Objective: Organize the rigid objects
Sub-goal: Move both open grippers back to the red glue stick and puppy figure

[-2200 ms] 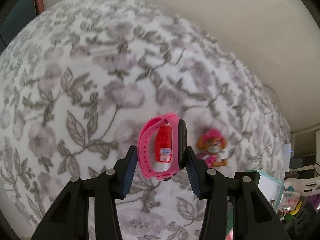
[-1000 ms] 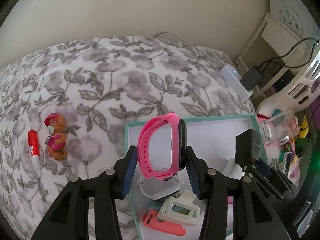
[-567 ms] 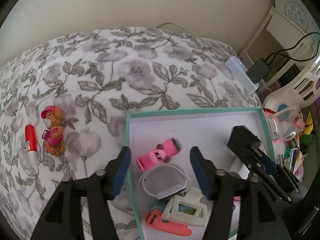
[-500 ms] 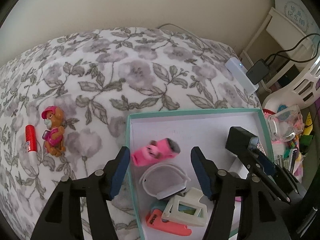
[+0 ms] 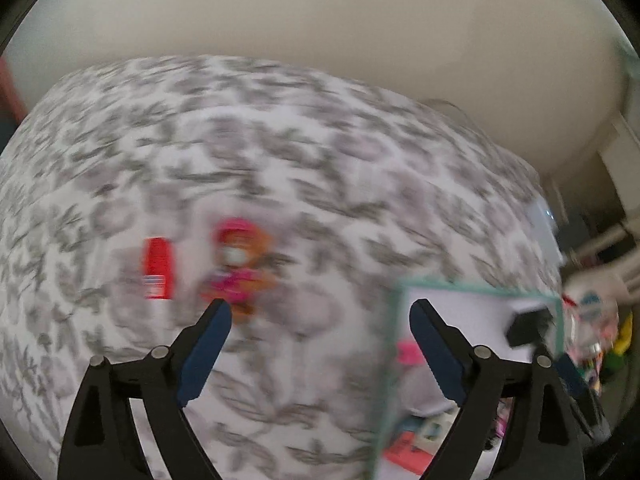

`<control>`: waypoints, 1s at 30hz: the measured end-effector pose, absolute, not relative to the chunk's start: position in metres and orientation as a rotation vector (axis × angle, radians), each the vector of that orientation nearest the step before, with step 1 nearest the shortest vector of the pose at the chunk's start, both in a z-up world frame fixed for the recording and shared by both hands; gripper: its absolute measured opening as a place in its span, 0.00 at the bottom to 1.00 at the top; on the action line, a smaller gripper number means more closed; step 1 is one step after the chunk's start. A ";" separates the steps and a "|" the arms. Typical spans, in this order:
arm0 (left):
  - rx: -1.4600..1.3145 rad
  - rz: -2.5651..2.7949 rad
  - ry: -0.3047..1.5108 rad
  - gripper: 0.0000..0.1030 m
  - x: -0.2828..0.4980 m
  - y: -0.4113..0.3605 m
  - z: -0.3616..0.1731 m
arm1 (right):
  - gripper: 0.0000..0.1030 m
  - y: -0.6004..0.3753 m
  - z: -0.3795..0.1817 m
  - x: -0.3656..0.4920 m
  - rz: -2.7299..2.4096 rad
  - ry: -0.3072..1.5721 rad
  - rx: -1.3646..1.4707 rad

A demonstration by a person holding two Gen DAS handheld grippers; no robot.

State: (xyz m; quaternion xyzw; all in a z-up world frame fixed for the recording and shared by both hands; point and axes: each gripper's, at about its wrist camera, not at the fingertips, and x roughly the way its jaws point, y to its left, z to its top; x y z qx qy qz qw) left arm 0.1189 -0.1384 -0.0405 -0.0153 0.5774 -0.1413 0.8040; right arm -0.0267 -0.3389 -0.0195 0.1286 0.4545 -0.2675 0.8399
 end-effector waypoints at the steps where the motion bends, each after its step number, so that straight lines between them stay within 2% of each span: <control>1: -0.047 -0.267 1.244 0.92 0.125 -0.125 -0.043 | 0.65 -0.334 -0.016 -0.023 -0.554 0.951 0.260; 4: -0.089 -0.165 1.262 0.92 0.140 -0.088 -0.053 | 0.71 -0.315 -0.006 -0.010 -0.499 0.928 0.237; 8: -0.124 -0.075 1.295 0.92 0.153 -0.051 -0.067 | 0.73 -0.285 -0.003 0.011 -0.415 0.930 0.216; 11: -0.142 -0.051 1.299 0.92 0.159 -0.035 -0.072 | 0.80 -0.260 -0.007 0.030 -0.341 0.944 0.184; 30: -0.162 -0.104 1.367 0.93 0.178 -0.019 -0.095 | 0.81 -0.163 -0.072 0.099 -0.099 1.083 0.092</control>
